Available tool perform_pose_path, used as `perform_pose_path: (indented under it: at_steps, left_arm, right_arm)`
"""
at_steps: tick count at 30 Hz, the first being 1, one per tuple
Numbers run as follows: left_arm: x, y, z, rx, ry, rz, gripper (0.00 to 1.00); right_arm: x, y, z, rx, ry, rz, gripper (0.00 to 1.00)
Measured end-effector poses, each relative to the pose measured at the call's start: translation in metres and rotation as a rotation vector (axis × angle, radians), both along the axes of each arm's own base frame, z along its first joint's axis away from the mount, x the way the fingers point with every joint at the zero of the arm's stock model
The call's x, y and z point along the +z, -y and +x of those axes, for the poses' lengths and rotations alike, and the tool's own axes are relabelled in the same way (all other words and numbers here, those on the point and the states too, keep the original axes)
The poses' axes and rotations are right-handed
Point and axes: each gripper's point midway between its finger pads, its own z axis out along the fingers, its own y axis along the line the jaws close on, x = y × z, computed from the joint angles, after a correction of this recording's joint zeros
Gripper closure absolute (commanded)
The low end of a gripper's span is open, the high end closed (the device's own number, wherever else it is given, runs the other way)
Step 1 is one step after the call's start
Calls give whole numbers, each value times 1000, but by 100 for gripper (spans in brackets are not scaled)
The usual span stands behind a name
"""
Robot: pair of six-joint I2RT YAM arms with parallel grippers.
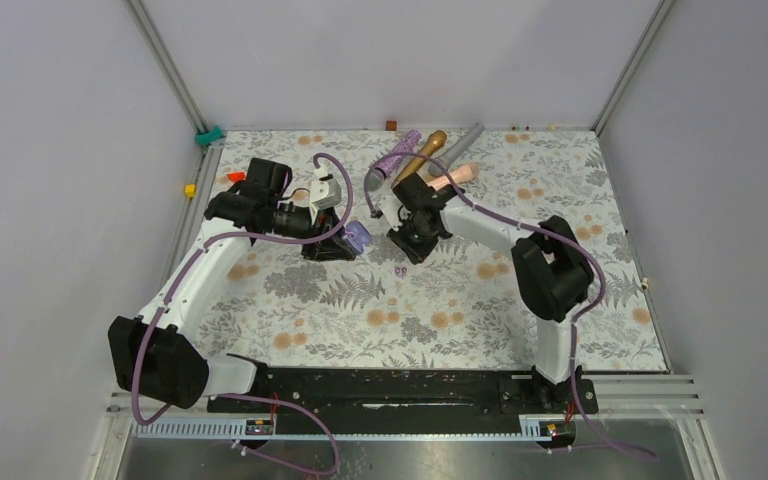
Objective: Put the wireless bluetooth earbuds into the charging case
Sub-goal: Adjust the earbud at the center of the board.
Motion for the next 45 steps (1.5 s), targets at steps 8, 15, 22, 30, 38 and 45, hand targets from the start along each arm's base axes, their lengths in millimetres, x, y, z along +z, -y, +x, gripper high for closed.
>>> perform_pose_path:
  at_steps: [8, 15, 22, 30, 38, 45]
  left_arm:
    - [0, -1, 1, 4, 0, 0, 100]
    - [6, -5, 1, 20, 22, -9, 100]
    - [13, -9, 1, 30, 35, -27, 100]
    - [17, -12, 1, 37, 45, -39, 100]
    - [18, -12, 1, 36, 45, -42, 100]
    - [18, -13, 1, 37, 44, -44, 100]
  right_arm:
    - [0, 28, -35, 357, 224, 52, 56]
    - [-20, 24, -49, 527, 377, 78, 33]
    - [13, 16, -13, 462, 618, 71, 1]
    - [41, 34, 2, 338, 886, 33, 1]
    - [43, 12, -23, 494, 826, 116, 15]
    - [6, -5, -48, 660, 814, 137, 31]
